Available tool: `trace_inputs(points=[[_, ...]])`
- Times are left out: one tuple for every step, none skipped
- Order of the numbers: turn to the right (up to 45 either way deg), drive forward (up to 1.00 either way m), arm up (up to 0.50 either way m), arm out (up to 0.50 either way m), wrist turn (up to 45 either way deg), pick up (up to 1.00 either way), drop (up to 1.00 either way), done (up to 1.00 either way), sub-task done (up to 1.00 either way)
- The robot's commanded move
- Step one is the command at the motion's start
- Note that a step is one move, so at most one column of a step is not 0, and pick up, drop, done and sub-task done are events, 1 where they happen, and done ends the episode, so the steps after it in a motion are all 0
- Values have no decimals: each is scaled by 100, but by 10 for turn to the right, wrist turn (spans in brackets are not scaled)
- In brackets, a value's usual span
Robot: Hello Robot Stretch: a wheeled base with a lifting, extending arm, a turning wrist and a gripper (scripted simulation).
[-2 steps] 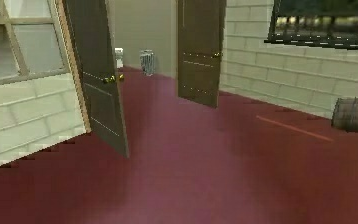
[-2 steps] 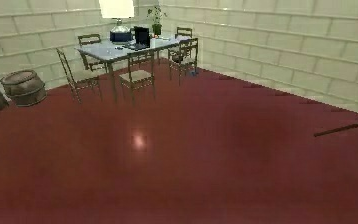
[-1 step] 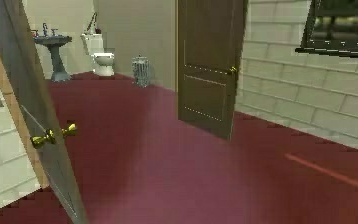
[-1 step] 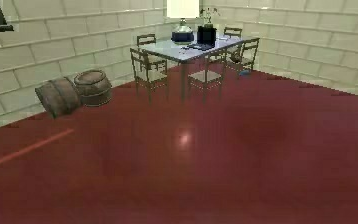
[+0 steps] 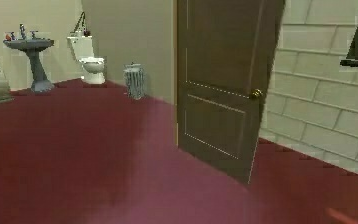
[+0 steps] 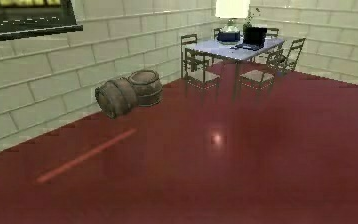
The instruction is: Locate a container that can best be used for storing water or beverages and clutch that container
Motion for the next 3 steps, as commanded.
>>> trace_inputs(points=[[-240, 0, 0, 0, 0, 0, 0, 0, 0], [0, 85, 0, 0, 0, 0, 0, 0, 0], [-390, 0, 0, 0, 0, 0, 0, 0, 0]])
